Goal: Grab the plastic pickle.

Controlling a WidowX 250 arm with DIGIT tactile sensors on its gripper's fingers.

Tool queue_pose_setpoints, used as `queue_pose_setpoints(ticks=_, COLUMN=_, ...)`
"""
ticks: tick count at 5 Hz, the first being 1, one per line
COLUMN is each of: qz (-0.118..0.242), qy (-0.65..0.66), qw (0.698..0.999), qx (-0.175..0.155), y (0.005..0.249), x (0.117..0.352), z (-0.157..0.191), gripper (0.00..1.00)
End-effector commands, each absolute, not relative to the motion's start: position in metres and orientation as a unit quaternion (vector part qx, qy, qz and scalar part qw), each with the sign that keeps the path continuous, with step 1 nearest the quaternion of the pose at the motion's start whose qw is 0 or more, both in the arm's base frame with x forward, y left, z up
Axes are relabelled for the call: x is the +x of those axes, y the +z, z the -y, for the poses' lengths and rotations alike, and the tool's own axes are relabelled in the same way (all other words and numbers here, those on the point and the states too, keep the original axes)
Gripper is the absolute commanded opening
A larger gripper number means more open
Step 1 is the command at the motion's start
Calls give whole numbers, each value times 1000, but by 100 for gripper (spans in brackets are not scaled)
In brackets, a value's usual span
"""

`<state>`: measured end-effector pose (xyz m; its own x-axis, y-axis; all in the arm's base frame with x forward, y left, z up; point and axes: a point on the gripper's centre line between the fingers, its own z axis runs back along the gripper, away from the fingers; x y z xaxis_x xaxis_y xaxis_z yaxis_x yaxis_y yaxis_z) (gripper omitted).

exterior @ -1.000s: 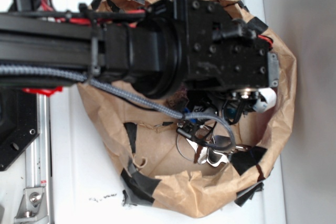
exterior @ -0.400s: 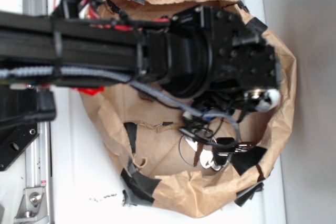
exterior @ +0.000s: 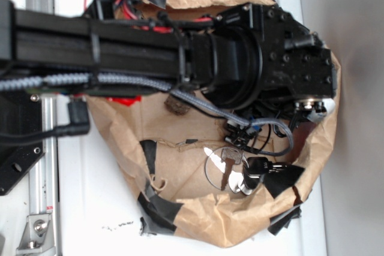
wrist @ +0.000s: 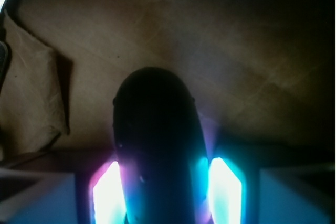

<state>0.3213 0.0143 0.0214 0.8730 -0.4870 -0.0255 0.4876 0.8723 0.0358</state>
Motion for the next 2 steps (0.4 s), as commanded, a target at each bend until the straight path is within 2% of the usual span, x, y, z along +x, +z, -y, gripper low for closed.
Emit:
queue_pose_setpoints(ticks=1, qz=73, qy=-121, qw=990, qx=-2, y=100, x=297, z=-6, gripper=0)
queue_pose_setpoints(ticks=2, qz=54, qy=-61, qw=996, qx=-29, y=151, x=278, z=-12, gripper=0)
